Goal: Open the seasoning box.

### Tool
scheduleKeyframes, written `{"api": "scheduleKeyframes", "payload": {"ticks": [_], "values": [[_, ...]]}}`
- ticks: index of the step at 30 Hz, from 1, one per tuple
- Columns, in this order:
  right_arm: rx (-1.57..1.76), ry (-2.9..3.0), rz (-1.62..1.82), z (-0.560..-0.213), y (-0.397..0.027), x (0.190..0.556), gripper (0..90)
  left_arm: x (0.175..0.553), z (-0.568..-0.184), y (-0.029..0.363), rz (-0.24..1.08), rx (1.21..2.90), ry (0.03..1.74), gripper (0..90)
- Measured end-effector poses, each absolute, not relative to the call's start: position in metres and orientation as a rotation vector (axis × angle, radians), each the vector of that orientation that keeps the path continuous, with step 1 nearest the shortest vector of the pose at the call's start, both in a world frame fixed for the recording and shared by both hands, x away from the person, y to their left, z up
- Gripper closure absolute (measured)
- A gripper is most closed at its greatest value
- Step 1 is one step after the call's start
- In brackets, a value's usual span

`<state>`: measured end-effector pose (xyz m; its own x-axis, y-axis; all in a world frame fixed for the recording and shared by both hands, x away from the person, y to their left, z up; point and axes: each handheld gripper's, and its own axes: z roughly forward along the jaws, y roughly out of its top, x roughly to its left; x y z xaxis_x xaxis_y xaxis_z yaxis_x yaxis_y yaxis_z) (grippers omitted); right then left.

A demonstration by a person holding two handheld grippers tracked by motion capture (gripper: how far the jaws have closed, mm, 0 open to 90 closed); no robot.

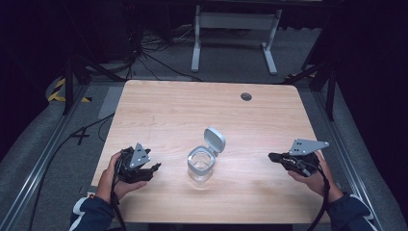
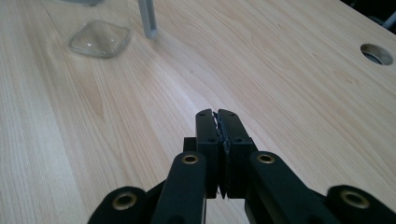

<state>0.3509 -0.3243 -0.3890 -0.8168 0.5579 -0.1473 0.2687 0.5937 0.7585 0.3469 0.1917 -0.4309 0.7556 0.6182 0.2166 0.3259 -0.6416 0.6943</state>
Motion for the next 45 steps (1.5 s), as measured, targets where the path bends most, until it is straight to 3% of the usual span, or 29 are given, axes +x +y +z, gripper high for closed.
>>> {"api": "scheduleKeyframes", "payload": {"ticks": [7, 14, 15, 23, 32, 38, 45], "values": [[0.683, 2.442, 1.049, -0.397, -0.339, 0.343, 83.7, 0.346, -0.454, 0.196, 0.532, 2.354, 0.739, 34.3], [0.725, 2.424, 1.053, -0.409, -0.359, 0.339, 70.7, 0.344, -0.469, 0.205, 0.448, 2.334, 0.765, 28.5], [0.759, 2.411, 1.034, -0.414, -0.365, 0.338, 61.0, 0.345, -0.472, 0.208, 0.422, 2.297, 0.781, 27.8], [0.86, 2.399, 0.958, -0.44, -0.39, 0.33, 45.7, 0.348, -0.48, 0.216, 0.337, 2.214, 0.835, 20.2], [1.037, 2.366, 1.018, -0.463, -0.423, 0.311, 36.0, 0.348, -0.481, 0.215, 0.352, 2.199, 0.865, 16.7], [1.051, 2.343, 1.039, -0.466, -0.423, 0.312, 30.6, 0.347, -0.481, 0.215, 0.354, 2.204, 0.87, 16.4], [1.058, 2.335, 1.037, -0.467, -0.423, 0.311, 30.3, 0.347, -0.48, 0.217, 0.368, 2.217, 0.871, 16.4]]}}
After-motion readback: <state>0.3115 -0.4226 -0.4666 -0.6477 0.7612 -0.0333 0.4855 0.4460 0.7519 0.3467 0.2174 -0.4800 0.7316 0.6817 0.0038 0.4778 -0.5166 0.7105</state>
